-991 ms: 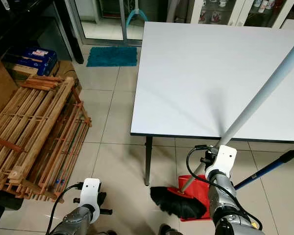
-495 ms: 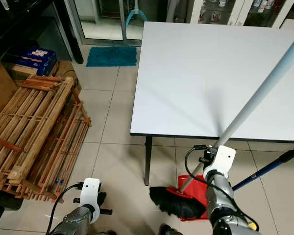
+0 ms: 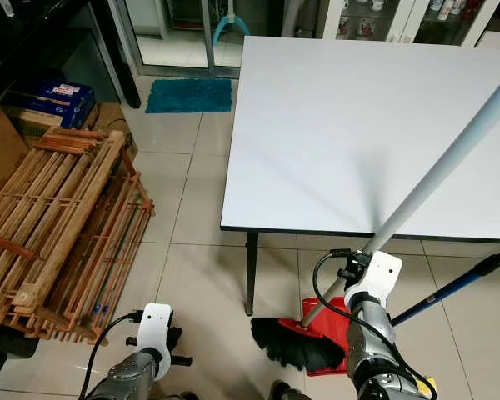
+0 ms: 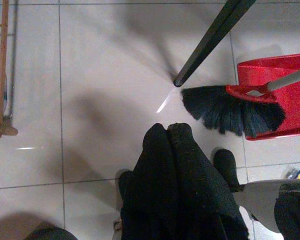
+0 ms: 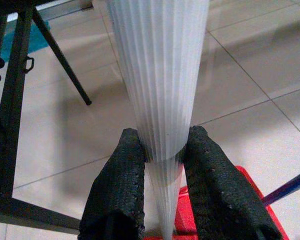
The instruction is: Sweep floor
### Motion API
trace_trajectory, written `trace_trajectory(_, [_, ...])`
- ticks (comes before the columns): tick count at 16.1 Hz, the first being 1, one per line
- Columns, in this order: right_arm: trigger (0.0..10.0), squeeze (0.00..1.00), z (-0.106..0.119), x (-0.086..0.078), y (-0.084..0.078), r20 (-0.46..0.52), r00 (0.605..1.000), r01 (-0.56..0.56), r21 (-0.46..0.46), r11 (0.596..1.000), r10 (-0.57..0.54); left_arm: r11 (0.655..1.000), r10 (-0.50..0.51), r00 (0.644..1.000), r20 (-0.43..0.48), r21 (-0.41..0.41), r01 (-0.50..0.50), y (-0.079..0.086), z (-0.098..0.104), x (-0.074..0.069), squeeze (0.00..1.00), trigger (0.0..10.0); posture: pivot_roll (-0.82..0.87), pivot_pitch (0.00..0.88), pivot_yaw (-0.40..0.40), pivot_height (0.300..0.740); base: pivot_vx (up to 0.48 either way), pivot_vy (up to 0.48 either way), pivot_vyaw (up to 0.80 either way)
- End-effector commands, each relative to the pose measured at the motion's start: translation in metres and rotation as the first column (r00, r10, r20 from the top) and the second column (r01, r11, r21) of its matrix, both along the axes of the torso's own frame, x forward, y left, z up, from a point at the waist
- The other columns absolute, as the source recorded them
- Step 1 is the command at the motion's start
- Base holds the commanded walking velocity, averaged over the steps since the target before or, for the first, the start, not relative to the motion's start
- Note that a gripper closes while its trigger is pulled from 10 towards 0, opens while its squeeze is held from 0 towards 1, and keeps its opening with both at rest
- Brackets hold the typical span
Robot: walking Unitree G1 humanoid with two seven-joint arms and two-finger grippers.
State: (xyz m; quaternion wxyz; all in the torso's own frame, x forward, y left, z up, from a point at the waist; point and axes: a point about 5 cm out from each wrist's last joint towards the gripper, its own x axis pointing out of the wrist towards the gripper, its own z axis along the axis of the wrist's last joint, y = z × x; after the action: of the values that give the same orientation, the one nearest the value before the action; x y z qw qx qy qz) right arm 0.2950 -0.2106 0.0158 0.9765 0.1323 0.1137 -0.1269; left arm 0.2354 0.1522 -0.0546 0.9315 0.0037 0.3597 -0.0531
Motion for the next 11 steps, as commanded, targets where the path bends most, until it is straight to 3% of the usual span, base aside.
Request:
trace_trajectory(1, [0.0,0.0,0.003,-0.001,-0.002,0.04,0.999,0.022,0.016,1.0,-0.022,1.0,-0.002,1.0,-0.017,0.006,0.002,-0.002,-0.003,-0.005,0.0,10.0,0.02,0.176,-0.013,0.74,0.0,0.0,0.0])
trace_trajectory(3, [0.0,0.0,0.005,0.001,-0.002,0.05,0.998,0.025,0.008,1.0,-0.026,1.0,-0.003,1.0,-0.016,0.005,0.003,-0.002,-0.003,-0.005,0.0,10.0,0.02,0.177,-0.013,0.74,0.0,0.0,0.0])
trace_trajectory(4, [9.8,0.0,0.006,0.002,-0.003,0.054,0.998,0.033,0.002,0.999,-0.033,1.0,-0.003,1.0,-0.016,0.005,0.003,-0.002,-0.003,-0.004,0.0,10.0,0.02,0.177,-0.016,0.74,0.0,0.0,0.0])
trace_trajectory(11, [10.0,0.0,0.015,0.006,-0.006,0.103,0.994,0.05,-0.016,0.999,-0.048,1.0,0.002,1.0,-0.012,0.005,-0.002,-0.002,-0.003,-0.004,0.0,10.0,0.02,0.177,-0.02,0.74,0.0,0.0,0.0])
